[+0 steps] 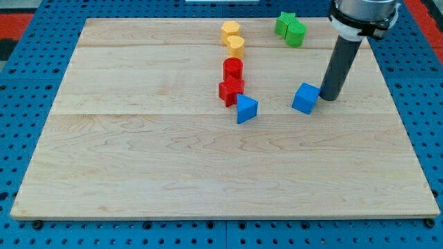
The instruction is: Slide the blue cube to the right side of the blue triangle
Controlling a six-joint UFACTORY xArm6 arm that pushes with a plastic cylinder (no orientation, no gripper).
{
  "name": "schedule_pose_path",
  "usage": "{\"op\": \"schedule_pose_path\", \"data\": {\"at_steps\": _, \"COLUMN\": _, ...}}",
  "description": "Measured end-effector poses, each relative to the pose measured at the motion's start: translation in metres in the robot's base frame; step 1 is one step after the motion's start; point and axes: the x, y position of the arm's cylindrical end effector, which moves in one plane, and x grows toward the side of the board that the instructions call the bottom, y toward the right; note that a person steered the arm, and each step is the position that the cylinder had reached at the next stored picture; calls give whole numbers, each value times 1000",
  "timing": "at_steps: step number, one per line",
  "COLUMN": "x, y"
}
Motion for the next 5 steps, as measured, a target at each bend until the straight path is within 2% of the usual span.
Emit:
{"op": "schedule_pose_path", "data": {"at_steps": 4, "x": -10, "y": -9}}
{"op": "schedule_pose_path", "data": {"at_steps": 5, "x": -9, "y": -30}}
